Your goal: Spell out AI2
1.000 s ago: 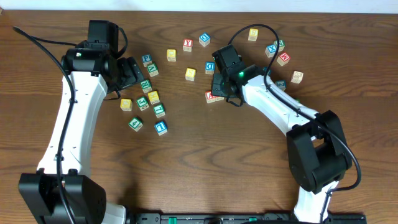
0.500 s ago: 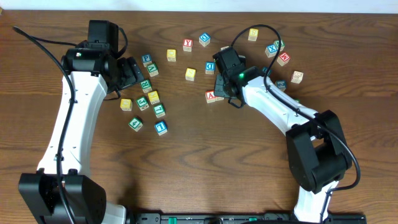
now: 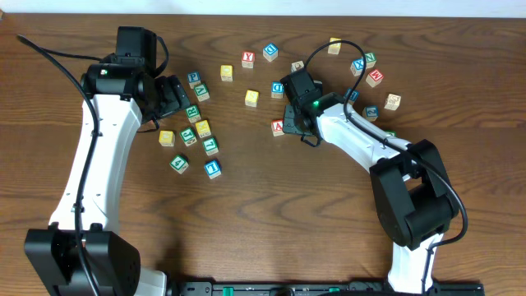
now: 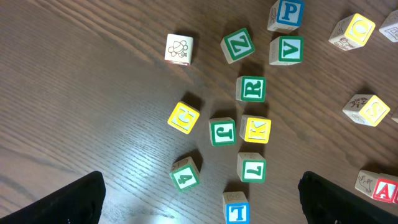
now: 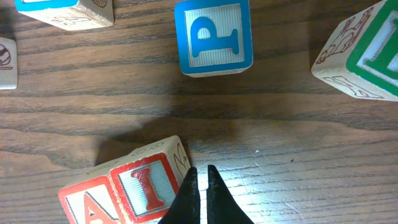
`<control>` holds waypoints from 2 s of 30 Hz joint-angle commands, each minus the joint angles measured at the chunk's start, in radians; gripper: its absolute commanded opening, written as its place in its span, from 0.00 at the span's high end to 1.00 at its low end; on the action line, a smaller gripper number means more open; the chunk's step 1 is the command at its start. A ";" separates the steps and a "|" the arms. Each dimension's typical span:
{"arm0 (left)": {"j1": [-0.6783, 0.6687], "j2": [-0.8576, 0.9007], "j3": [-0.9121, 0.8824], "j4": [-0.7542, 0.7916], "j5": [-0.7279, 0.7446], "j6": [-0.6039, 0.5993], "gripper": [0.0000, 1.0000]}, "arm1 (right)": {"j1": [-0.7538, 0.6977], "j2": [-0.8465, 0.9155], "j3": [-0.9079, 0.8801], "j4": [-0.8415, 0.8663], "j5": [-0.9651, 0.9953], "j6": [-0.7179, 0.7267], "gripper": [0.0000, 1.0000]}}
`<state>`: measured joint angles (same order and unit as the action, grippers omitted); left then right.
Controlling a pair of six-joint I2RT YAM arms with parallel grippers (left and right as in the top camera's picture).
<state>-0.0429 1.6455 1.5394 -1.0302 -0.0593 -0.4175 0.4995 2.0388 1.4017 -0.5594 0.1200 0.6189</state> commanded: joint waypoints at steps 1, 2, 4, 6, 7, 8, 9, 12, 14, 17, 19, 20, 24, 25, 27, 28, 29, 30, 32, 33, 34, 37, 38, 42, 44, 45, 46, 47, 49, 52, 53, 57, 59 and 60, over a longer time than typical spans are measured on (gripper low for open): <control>0.000 0.002 0.009 -0.005 -0.020 0.006 0.02 | 0.000 0.010 -0.014 0.000 -0.019 -0.008 0.99; 0.000 0.002 0.009 -0.005 -0.020 0.006 0.02 | 0.000 0.010 -0.014 -0.001 -0.025 -0.012 0.99; 0.000 0.002 0.009 -0.005 -0.020 0.006 0.02 | 0.000 0.010 -0.014 -0.002 -0.030 -0.014 0.99; 0.000 0.002 0.009 -0.005 -0.020 0.006 0.02 | 0.001 0.010 -0.014 -0.002 -0.038 -0.016 0.99; 0.000 0.002 0.009 -0.005 -0.020 0.006 0.02 | 0.002 0.010 -0.014 -0.001 -0.046 -0.023 0.99; 0.000 0.002 0.009 -0.005 -0.020 0.006 0.02 | 0.003 0.010 -0.014 -0.001 -0.051 -0.026 0.99; 0.000 0.002 0.009 -0.005 -0.020 0.006 0.02 | 0.005 0.010 -0.014 -0.002 -0.051 -0.027 0.99; 0.000 0.002 0.009 -0.005 -0.020 0.006 0.02 | 0.013 0.010 -0.014 -0.001 -0.052 -0.030 0.99; 0.000 0.002 0.009 -0.005 -0.020 0.006 0.02 | 0.017 0.010 -0.014 -0.001 -0.052 -0.033 0.99; 0.000 0.002 0.009 -0.005 -0.020 0.006 0.02 | 0.021 0.010 -0.014 -0.001 -0.061 -0.041 0.99; 0.000 0.002 0.009 -0.005 -0.020 0.006 0.02 | 0.021 0.010 -0.014 -0.001 -0.076 -0.052 0.99; 0.000 0.002 0.009 -0.005 -0.020 0.006 0.02 | 0.021 0.010 -0.014 -0.001 -0.079 -0.052 0.99; 0.000 0.002 0.009 -0.005 -0.020 0.006 0.02 | 0.021 0.010 -0.014 -0.001 -0.083 -0.052 0.99; 0.000 0.002 0.009 -0.005 -0.020 0.006 0.02 | 0.021 0.010 -0.014 -0.001 -0.083 -0.052 0.99; 0.000 0.002 0.009 -0.005 -0.020 0.006 0.02 | 0.021 0.010 -0.014 -0.001 -0.086 -0.053 0.99; 0.000 0.002 0.009 -0.005 -0.020 0.006 0.02 | 0.021 0.010 -0.014 0.000 -0.086 -0.056 0.99; 0.000 0.002 0.009 -0.005 -0.020 0.006 0.02 | 0.021 0.010 -0.014 0.003 -0.085 -0.060 0.99; 0.000 0.002 0.009 -0.005 -0.020 0.006 0.02 | 0.022 0.010 -0.014 0.008 -0.085 -0.060 0.99; 0.000 0.002 0.009 -0.005 -0.020 0.006 0.02 | 0.021 0.010 -0.014 0.022 -0.077 -0.070 0.99; 0.000 0.002 0.009 -0.005 -0.020 0.006 0.02 | 0.021 0.010 -0.014 0.031 -0.077 -0.080 0.99; 0.000 0.002 0.009 -0.005 -0.020 0.006 0.02 | 0.021 0.010 -0.014 0.037 -0.077 -0.085 0.99; 0.000 0.002 0.009 -0.005 -0.020 0.006 0.02 | 0.021 0.010 -0.014 0.047 -0.078 -0.096 0.99; 0.000 0.002 0.009 -0.005 -0.020 0.006 0.02 | 0.022 0.010 -0.014 0.048 -0.077 -0.097 0.99; 0.000 0.002 0.009 -0.005 -0.020 0.006 0.02 | 0.024 0.010 -0.014 0.048 -0.077 -0.101 0.99; 0.000 0.002 0.009 -0.005 -0.020 0.006 0.02 | 0.027 0.010 -0.014 0.048 -0.078 -0.101 0.99; 0.000 0.002 0.009 -0.005 -0.020 0.006 0.02 | 0.027 0.010 -0.014 0.048 -0.078 -0.101 0.99; 0.000 0.002 0.009 -0.005 -0.020 0.006 0.02 | 0.027 0.010 -0.014 0.048 -0.078 -0.101 0.99; 0.000 0.002 0.009 -0.005 -0.020 0.006 0.02 | 0.027 0.011 -0.014 0.048 -0.078 -0.101 0.99; 0.000 0.002 0.009 -0.005 -0.020 0.006 0.02 | 0.027 0.011 -0.015 0.047 -0.079 -0.101 0.99; 0.000 0.002 0.009 -0.005 -0.020 0.006 0.02 | 0.032 0.011 -0.015 0.048 -0.082 -0.109 0.99; 0.000 0.002 0.009 -0.005 -0.020 0.006 0.02 | 0.035 0.011 -0.015 0.049 -0.082 -0.112 0.99; 0.000 0.002 0.009 -0.005 -0.020 0.006 0.02 | 0.041 0.011 -0.015 0.055 -0.082 -0.120 0.99; 0.000 0.002 0.009 -0.005 -0.020 0.006 0.02 | 0.041 0.011 -0.015 0.056 -0.082 -0.120 0.99; 0.000 0.002 0.009 -0.005 -0.020 0.006 0.02 | 0.041 0.011 -0.015 0.056 -0.082 -0.120 0.99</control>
<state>-0.0429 1.6455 1.5394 -1.0302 -0.0593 -0.4175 0.5346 2.0388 1.3964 -0.5064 0.0372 0.5140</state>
